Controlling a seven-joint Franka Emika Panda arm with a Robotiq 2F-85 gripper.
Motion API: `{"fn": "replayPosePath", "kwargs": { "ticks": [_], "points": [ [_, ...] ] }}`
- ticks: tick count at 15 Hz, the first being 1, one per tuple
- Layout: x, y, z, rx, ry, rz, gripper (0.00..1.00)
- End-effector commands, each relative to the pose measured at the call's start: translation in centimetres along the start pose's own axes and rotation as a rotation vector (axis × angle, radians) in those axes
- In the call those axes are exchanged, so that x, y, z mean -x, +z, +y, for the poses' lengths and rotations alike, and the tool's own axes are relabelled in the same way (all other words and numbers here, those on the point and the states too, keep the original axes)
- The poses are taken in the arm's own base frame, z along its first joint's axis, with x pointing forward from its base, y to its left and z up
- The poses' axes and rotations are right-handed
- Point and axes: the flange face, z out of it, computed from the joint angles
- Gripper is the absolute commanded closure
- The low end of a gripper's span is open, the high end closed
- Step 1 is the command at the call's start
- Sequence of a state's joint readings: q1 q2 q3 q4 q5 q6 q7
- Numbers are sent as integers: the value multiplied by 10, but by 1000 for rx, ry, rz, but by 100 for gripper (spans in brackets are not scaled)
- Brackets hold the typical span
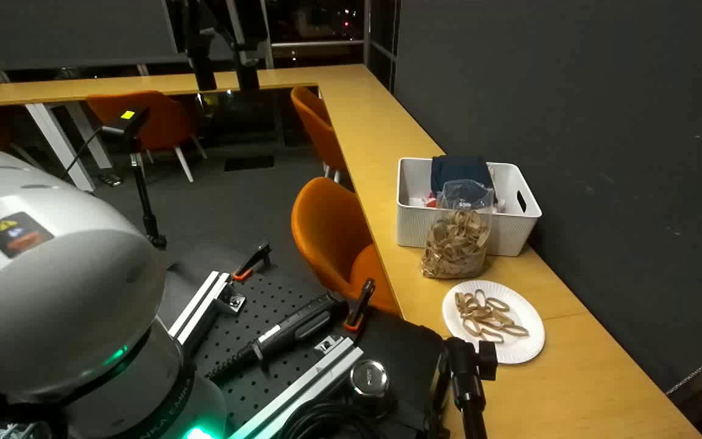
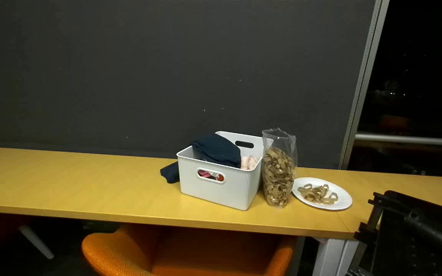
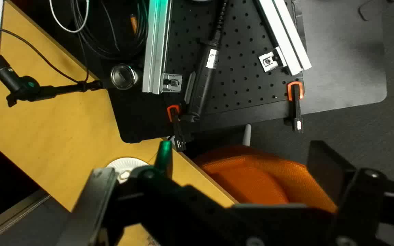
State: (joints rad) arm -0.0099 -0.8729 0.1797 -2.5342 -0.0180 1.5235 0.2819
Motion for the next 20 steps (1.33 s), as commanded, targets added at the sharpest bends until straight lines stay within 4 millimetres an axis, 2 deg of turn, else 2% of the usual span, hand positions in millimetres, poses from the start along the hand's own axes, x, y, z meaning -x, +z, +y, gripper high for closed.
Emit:
{"fn": "replayPosePath", "kwargs": {
  "ticks": [1,6,7,9,12,15,18,20],
  "points": [
    [0,-1,0,0,0,0,0],
    [0,-1,0,0,0,0,0],
    [-2,-2,8,0,12,12,0],
    [0,-6,38,34,45,33,0],
    [-4,-5,104,92,104,80,0],
    [-26,12,161,133,67,163,0],
    [-57,44,183,127,-55,271,0],
    [-78,66,187,89,-97,345,0]
  ]
}}
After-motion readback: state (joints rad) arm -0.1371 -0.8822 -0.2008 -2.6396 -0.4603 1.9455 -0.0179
